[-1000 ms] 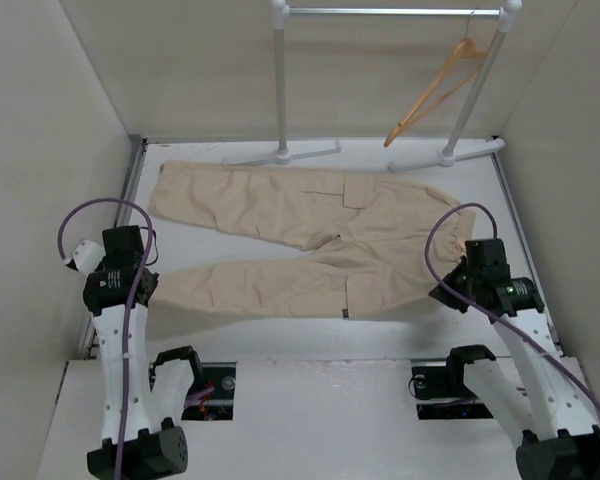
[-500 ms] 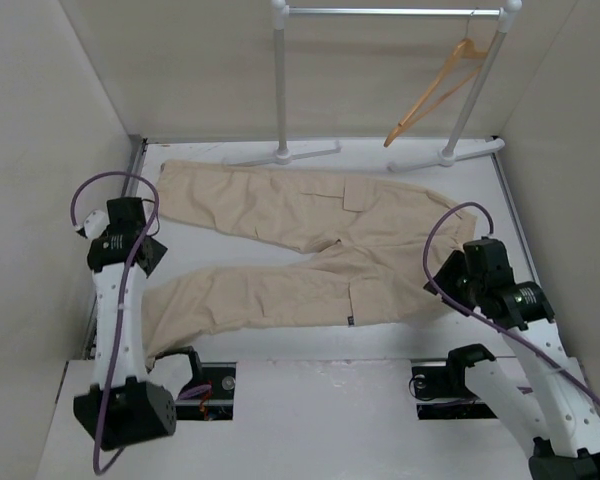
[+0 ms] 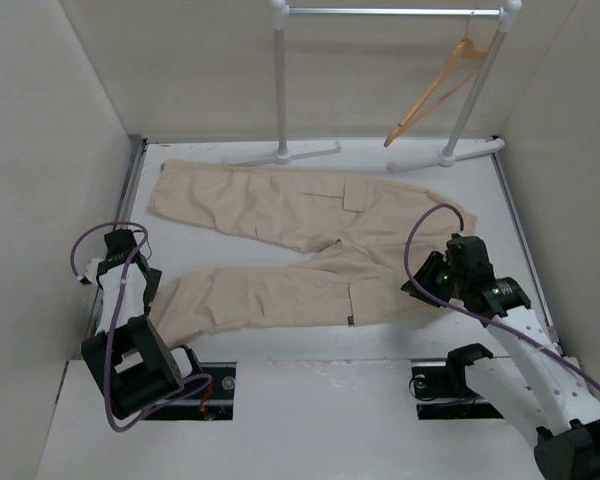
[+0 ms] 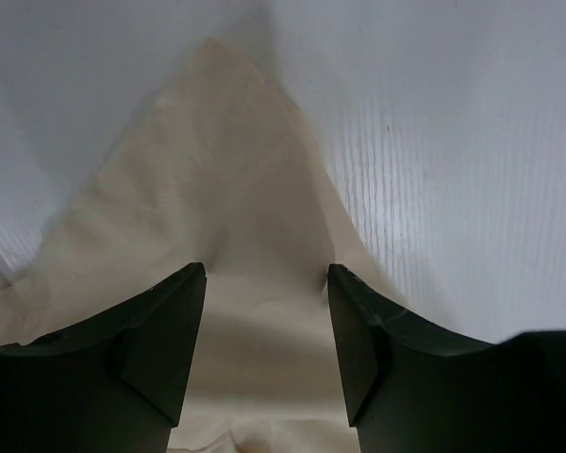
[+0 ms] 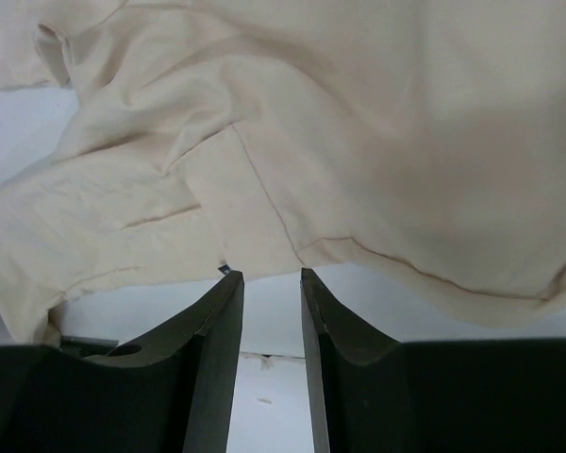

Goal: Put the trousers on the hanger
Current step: Flatten out the trousers at the center of the board.

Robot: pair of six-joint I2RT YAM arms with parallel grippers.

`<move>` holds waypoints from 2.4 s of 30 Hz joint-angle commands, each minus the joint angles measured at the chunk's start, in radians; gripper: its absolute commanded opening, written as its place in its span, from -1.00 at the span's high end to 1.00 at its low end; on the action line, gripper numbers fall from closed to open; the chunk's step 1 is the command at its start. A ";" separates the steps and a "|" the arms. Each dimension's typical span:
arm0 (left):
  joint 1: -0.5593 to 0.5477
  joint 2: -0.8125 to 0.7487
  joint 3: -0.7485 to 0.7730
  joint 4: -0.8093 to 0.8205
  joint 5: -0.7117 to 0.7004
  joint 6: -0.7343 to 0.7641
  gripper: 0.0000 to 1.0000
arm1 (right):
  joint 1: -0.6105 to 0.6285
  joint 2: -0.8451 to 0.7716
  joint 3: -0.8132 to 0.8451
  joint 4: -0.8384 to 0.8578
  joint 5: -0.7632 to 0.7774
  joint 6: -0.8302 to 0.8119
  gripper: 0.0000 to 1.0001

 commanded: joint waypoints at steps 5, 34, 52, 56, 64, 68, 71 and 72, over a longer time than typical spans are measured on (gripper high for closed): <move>0.114 -0.024 -0.064 0.216 -0.031 -0.067 -0.12 | 0.099 0.006 -0.030 0.106 -0.030 0.017 0.24; -0.039 0.438 0.585 0.117 -0.120 0.105 0.16 | -0.177 0.067 -0.005 0.221 0.102 0.018 -0.38; -0.617 0.019 0.065 0.235 -0.051 -0.009 0.17 | -0.496 0.763 0.354 0.422 0.352 -0.043 -0.18; -0.646 -0.036 -0.031 0.246 -0.034 -0.024 0.31 | -0.496 0.862 0.395 0.443 0.301 -0.039 0.05; -0.466 -0.110 -0.240 0.256 0.102 -0.035 0.44 | -0.490 0.985 0.461 0.403 0.298 -0.048 0.06; -0.399 -0.176 -0.248 0.214 0.161 -0.029 0.46 | -0.488 0.976 0.455 0.409 0.312 -0.014 0.86; -0.409 -0.225 -0.213 0.160 0.156 -0.032 0.46 | -0.507 0.956 0.510 0.410 0.315 -0.003 0.93; -0.410 -0.242 -0.199 0.149 0.152 -0.033 0.45 | -0.519 0.963 0.542 0.406 0.315 -0.005 0.94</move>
